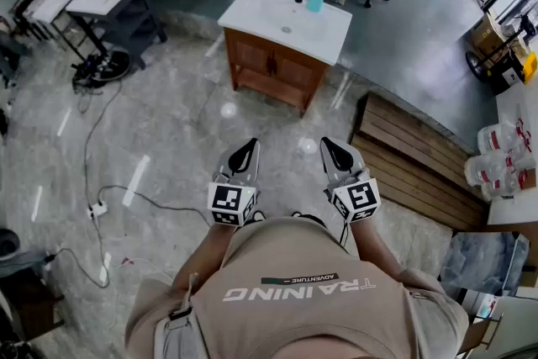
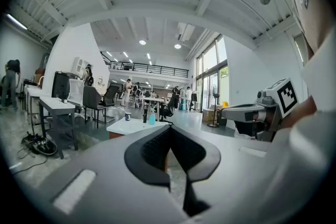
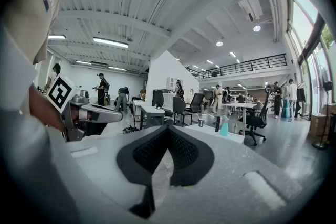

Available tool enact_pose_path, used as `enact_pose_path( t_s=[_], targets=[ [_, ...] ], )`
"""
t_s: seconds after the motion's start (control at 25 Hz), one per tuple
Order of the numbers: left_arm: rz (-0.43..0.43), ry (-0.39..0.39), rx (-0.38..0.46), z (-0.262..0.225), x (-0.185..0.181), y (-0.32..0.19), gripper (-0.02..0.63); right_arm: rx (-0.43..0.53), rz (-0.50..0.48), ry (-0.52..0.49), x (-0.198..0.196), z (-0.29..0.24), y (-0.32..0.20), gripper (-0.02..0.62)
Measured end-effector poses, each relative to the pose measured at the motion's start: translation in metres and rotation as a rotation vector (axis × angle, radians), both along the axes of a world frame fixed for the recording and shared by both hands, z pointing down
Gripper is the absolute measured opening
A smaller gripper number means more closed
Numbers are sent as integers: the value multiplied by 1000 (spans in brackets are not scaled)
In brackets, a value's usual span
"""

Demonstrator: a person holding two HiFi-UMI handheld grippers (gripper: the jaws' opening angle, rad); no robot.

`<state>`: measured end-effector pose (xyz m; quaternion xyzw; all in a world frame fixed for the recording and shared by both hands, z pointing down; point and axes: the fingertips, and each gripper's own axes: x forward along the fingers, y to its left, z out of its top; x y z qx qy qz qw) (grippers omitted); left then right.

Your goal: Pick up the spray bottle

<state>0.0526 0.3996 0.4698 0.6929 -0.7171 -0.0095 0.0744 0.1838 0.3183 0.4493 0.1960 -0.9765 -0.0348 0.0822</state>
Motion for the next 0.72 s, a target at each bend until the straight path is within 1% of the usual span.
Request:
enact_pose_path(
  t_s=[0.2, 0.36, 0.48, 0.6, 0.72],
  targets=[
    [18, 26, -23, 16, -11, 7, 17, -6, 29, -4, -7, 5, 13, 2],
    [37, 53, -44, 29, -13, 12, 18, 12, 35, 55, -9, 14, 22, 2],
    [24, 80, -55, 39, -18, 12, 18, 9, 27, 72, -10, 17, 27, 2],
    [18, 69, -63, 50, -22, 7, 17, -2, 34, 77, -10, 22, 23, 2],
    [31, 53, -87, 59, -21, 3, 18, -33, 44, 77, -7, 29, 20, 2]
  ],
)
